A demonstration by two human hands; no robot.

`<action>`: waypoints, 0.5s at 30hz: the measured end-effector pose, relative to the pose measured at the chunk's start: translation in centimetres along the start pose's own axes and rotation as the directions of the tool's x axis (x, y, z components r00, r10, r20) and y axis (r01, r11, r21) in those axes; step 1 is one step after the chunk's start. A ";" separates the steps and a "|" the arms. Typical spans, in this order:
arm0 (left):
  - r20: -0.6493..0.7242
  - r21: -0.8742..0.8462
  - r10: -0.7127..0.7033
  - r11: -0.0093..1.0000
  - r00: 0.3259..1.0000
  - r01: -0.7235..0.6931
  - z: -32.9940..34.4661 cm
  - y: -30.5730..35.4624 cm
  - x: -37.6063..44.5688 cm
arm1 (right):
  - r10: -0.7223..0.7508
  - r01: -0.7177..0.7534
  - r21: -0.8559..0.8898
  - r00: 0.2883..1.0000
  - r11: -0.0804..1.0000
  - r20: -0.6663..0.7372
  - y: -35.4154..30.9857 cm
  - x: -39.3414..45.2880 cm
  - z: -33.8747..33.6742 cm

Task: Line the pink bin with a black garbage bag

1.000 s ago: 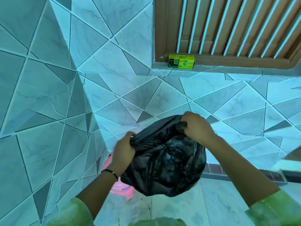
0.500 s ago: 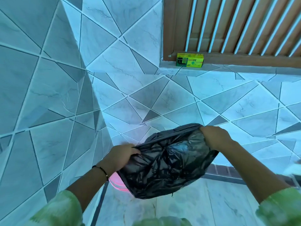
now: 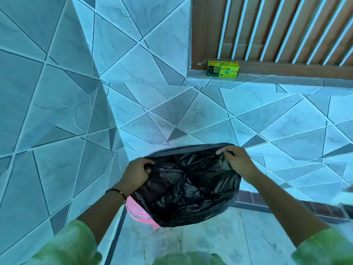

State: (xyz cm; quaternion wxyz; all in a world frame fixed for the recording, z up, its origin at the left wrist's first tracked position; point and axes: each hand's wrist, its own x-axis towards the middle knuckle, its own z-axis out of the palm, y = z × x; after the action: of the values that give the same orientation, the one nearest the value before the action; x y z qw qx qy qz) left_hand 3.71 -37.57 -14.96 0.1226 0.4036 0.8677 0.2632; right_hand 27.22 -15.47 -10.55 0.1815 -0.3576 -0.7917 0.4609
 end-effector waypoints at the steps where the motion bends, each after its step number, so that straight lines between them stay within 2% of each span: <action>1: 0.013 0.036 0.005 0.999 1.000 -0.005 0.0 0.0 0.0 | -0.040 0.074 -0.226 0.988 0.971 0.150 0.0 0.2 -0.3; 2: 0.033 0.086 0.013 0.996 0.999 -0.016 0.0 0.0 0.0 | -0.006 0.159 -0.461 0.949 0.873 0.315 -0.1 0.5 -0.4; 3: 0.066 0.155 0.012 0.988 0.998 -0.023 0.1 0.0 -0.1 | 0.095 0.217 -0.668 0.913 0.712 0.398 -0.1 0.6 -0.4; 4: 0.100 0.246 0.007 0.969 0.995 -0.032 0.2 -0.1 0.0 | 0.201 0.246 -0.796 0.888 0.553 0.413 -0.2 0.6 -0.5; 5: 0.137 0.328 -0.019 0.944 0.990 -0.027 0.3 -0.1 0.0 | 0.266 0.234 -0.869 0.889 0.436 0.373 -0.3 0.5 -0.4; 7: 0.187 0.441 -0.071 0.897 0.980 -0.019 0.4 -0.2 0.2 | 0.279 0.203 -0.943 0.919 0.265 0.277 -0.4 0.4 0.1; 9: 0.188 0.498 -0.090 0.867 0.978 -0.016 0.1 -0.5 0.4 | 0.259 0.129 -0.977 0.951 0.172 0.172 -0.2 0.5 0.4; 10: 0.170 0.502 -0.086 0.865 0.982 -0.012 -0.2 -0.6 0.9 | 0.252 0.077 -0.982 0.960 0.174 0.120 -0.4 0.7 0.5; 12: 0.093 0.466 -0.077 0.884 0.993 0.025 -1.9 0.7 1.8 | 0.224 -0.069 -0.954 0.975 0.293 -0.002 -1.7 1.5 0.0; 14: -0.109 0.334 -0.062 0.938 0.992 0.095 -4.6 3.4 2.8 | 0.111 -0.205 -0.849 0.979 0.486 -0.173 -4.2 2.0 -1.4; 15: -0.236 0.233 -0.051 0.967 0.971 0.107 -5.9 5.0 2.9 | 0.019 -0.230 -0.779 0.963 0.583 -0.270 -6.1 1.8 -2.2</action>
State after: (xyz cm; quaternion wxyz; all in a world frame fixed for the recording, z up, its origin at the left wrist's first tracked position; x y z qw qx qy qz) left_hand 2.50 -34.75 -7.25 -0.0178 0.3478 0.9171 0.1941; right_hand 24.89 -14.78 -4.32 0.0588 -0.5070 -0.8597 0.0204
